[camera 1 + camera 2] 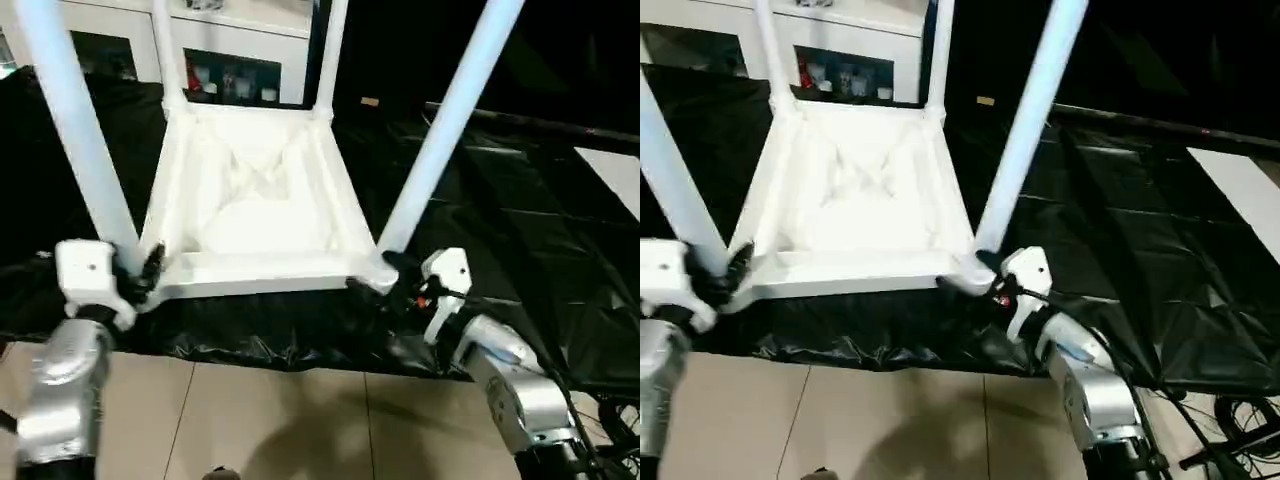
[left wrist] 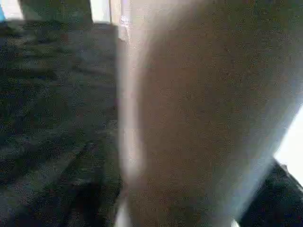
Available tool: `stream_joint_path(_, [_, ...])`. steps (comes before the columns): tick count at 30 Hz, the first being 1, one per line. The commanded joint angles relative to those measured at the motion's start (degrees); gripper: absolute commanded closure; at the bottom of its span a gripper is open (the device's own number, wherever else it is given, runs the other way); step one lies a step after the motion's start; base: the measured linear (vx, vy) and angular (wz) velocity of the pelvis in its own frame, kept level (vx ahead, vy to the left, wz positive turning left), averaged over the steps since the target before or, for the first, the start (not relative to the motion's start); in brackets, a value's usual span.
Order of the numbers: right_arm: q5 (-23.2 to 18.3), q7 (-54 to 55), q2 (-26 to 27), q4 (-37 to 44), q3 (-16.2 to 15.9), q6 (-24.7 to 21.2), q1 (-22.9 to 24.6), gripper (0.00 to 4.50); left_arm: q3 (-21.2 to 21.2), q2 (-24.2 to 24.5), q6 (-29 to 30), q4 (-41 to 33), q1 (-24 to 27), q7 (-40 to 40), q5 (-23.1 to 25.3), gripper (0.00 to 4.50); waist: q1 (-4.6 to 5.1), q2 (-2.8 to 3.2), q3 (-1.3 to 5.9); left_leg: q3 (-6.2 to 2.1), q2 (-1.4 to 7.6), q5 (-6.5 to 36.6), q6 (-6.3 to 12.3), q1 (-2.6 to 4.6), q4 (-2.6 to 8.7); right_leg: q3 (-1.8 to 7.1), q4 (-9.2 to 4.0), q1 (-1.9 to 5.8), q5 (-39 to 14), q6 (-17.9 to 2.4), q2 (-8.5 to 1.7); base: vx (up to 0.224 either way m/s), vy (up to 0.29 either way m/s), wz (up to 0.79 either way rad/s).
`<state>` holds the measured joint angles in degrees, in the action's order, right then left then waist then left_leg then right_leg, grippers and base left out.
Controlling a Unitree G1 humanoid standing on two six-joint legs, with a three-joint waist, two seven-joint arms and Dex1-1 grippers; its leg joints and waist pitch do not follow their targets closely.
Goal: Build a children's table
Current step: Flip table
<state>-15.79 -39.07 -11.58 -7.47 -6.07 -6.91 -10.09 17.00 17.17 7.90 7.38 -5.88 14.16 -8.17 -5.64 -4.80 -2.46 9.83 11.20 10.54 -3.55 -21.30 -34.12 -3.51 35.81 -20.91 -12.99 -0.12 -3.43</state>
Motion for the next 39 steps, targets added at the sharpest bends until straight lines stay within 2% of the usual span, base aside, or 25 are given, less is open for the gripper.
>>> stream_joint_path(1, [-0.8,-2.1,-0.4,1.7,-1.1,-0.7,0.6,0.00,-0.4,-0.7,1.2,-1.8,0.4,-1.5,0.2,1.56,-0.12,1.71,2.53,-1.31,2.86,16.8,-2.43,1.17,5.36,3.10,-4.48,1.04,-5.9,-8.6,-4.82,0.000,0.000,0.00])
stream_joint_path(3, [0.4,-2.8,0.4,1.5,-3.6,-0.7,0.2,0.00,0.0,-1.8,1.5,-2.7,0.8,-3.3,0.1,1.71,-0.07,1.27,2.39,-1.27,2.96,16.7,-2.01,1.10,5.43,3.04,-4.57,1.02,-6.2,-8.9,-4.82,0.000,0.000,0.00])
stream_joint_path(5, [1.5,-2.2,1.1,0.6,-4.5,-0.5,-0.5,0.00,0.2,-2.2,1.2,-2.8,0.9,-3.9,-0.1,1.93,-0.10,1.43,2.41,-1.24,2.89,16.6,-2.05,1.16,5.40,3.04,-4.61,0.94,-6.7,-9.1,-4.83,0.000,0.000,0.00])
stream_joint_path(7, [2.5,-0.7,2.4,-1.9,-5.3,-1.0,-2.4,0.00,0.4,-2.4,1.6,-2.6,0.3,-3.7,-1.0,2.13,-0.05,0.92,2.32,-1.22,2.82,16.6,-2.05,1.13,5.46,3.09,-4.80,0.84,-9.2,-8.6,-4.89,0.000,0.000,0.00])
stream_joint_path(8, [2.5,-0.7,2.4,-1.9,-5.3,-1.0,-2.4,0.00,0.4,-2.4,1.6,-2.6,0.3,-3.7,-1.0,2.17,-0.01,1.20,2.23,-1.24,2.83,17.1,-2.37,1.22,5.55,3.12,-4.89,0.65,-10.5,-8.3,-4.87,0.000,0.000,0.00])
stream_joint_path(9, [2.9,-0.7,3.0,-3.2,-6.1,-1.5,-3.8,0.00,0.9,-2.9,3.0,-3.0,-0.4,-3.8,-2.3,2.21,0.03,0.54,2.17,-1.21,2.87,17.1,-2.37,1.16,5.54,3.16,-4.92,0.69,-11.2,-8.0,-4.91,0.000,0.000,0.00])
stream_joint_path(10, [2.9,-0.7,3.0,-3.2,-6.1,-1.5,-3.8,0.00,0.9,-2.9,3.0,-3.0,-0.4,-3.8,-2.3,2.25,-0.04,0.85,2.27,-1.25,2.86,16.8,-2.43,1.20,5.53,3.15,-4.76,0.72,-11.1,-8.0,-4.94,0.000,0.000,0.00])
stream_joint_path(11, [2.9,-1.7,3.3,-3.5,-6.8,-1.5,-4.3,0.00,1.5,-3.6,4.2,-3.8,-0.8,-4.1,-3.7,2.27,0.01,0.85,2.27,-1.18,2.91,16.4,-2.52,1.26,5.49,3.17,-4.74,0.59,-10.2,-8.0,-4.90,0.000,0.000,0.00])
stream_joint_path(16, [0.8,-7.3,3.2,-1.1,-9.4,-3.5,-4.6,0.00,4.3,-7.0,9.4,-7.0,-2.7,-6.8,-10.2,2.28,-0.40,0.72,2.27,-1.08,2.94,14.0,-1.67,1.01,5.33,3.15,-4.45,0.91,-6.8,-8.7,-4.95,0.000,0.000,0.00])
stream_joint_path(21, [-1.2,-10.2,2.0,2.9,-10.4,-4.3,-3.3,0.00,5.6,-9.7,10.9,-7.3,-4.5,-8.8,-13.5,2.28,-0.95,0.85,2.30,-0.98,2.82,12.8,-1.67,1.02,5.19,3.18,-4.38,1.08,-4.9,-8.7,-4.91,0.000,0.000,0.00])
stream_joint_path(22, [-1.6,-10.3,1.9,3.9,-10.2,-4.5,-3.2,0.00,5.8,-10.0,11.1,-7.0,-5.3,-9.0,-14.0,2.28,-0.94,0.96,2.27,-1.04,2.83,12.7,-1.71,0.98,5.21,3.18,-4.34,1.09,-4.7,-8.7,-4.93,0.000,0.000,0.00])
stream_joint_path(23, [-2.4,-9.5,1.6,5.4,-9.3,-6.0,-3.0,0.00,5.6,-10.8,11.5,-7.0,-6.7,-8.9,-14.8,2.28,-1.05,1.42,2.33,-1.13,2.85,12.6,-1.95,1.07,5.22,3.16,-4.27,1.14,-4.1,-8.5,-4.89,0.000,0.000,0.00])
stream_joint_path(25, [-1.8,-7.9,1.8,4.9,-8.6,-6.8,-3.4,0.00,5.4,-11.0,12.0,-7.1,-7.3,-8.7,-14.8,2.28,-0.96,1.13,2.37,-1.08,2.78,12.6,-2.10,1.11,5.19,3.13,-4.31,1.15,-3.7,-8.3,-4.75,0.000,0.000,0.00])
stream_joint_path(26, [0.5,-2.8,2.9,1.3,-6.6,-7.9,-4.9,0.00,5.4,-11.6,13.1,-7.8,-8.3,-8.4,-15.3,2.28,-0.81,1.62,2.42,-1.14,2.69,12.2,-2.84,1.14,5.23,3.10,-4.23,1.08,-3.3,-8.6,-4.76,0.000,0.000,0.00])
stream_joint_path(28, [0.9,0.1,4.1,-1.3,-4.8,-8.2,-6.0,0.00,4.9,-11.8,13.5,-8.3,-8.9,-8.0,-15.4,2.29,-0.65,1.40,2.46,-1.05,2.60,12.0,-3.16,1.07,5.15,3.13,-4.19,1.11,-3.0,-9.0,-4.74,0.000,0.000,0.00])
stream_joint_path(29, [0.8,0.4,4.2,-1.6,-4.6,-8.2,-6.1,0.00,4.9,-11.9,13.5,-8.4,-9.0,-7.9,-15.4,2.30,-0.75,1.47,2.53,-0.99,2.56,11.9,-3.36,1.24,5.05,3.11,-4.14,1.10,-2.9,-9.3,-4.72,0.000,0.000,0.00])
stream_joint_path(30, [0.0,3.2,5.8,-4.0,-2.6,-9.0,-7.4,0.00,4.5,-12.3,14.2,-9.0,-9.7,-8.0,-15.9,2.30,-0.78,1.68,2.60,-0.97,2.60,11.2,-3.28,1.24,4.98,3.14,-3.97,1.09,-1.3,-9.5,-4.72,0.000,0.000,0.00])
stream_joint_path(31, [-0.4,3.8,6.3,-4.6,-2.0,-9.1,-7.7,0.00,4.4,-12.5,14.4,-9.3,-10.0,-8.2,-16.1,2.30,-0.78,1.55,2.60,-1.07,2.62,10.8,-3.32,1.14,5.04,3.08,-3.88,1.27,-0.8,-9.5,-4.70,0.000,0.000,0.00])
stream_joint_path(35, [-4.4,5.0,8.8,-8.0,0.7,-8.7,-9.6,0.00,3.5,-13.1,14.8,-9.9,-10.7,-9.4,-16.3,2.30,-1.00,1.64,2.85,-0.95,2.59,7.8,-2.16,1.01,4.70,2.95,-3.34,1.55,4.3,-10.2,-4.77,0.000,0.000,0.00])
stream_joint_path(36, [-5.8,5.2,9.6,-9.0,1.6,-8.5,-10.1,0.00,3.3,-13.3,14.7,-10.1,-10.9,-9.5,-16.2,2.30,-1.06,1.46,3.04,-0.91,2.56,6.1,-1.83,0.98,4.45,2.93,-3.12,1.67,6.4,-10.3,-4.71,0.000,0.000,0.00])
stream_joint_path(39, [-9.7,3.3,11.9,-10.8,3.3,-8.4,-11.3,0.00,3.1,-13.9,14.6,-10.3,-11.0,-10.0,-15.8,2.30,-1.16,1.69,3.35,-0.87,2.49,3.1,-0.42,0.72,4.09,2.79,-2.50,1.76,12.3,-11.1,-4.60,0.000,0.000,0.00])
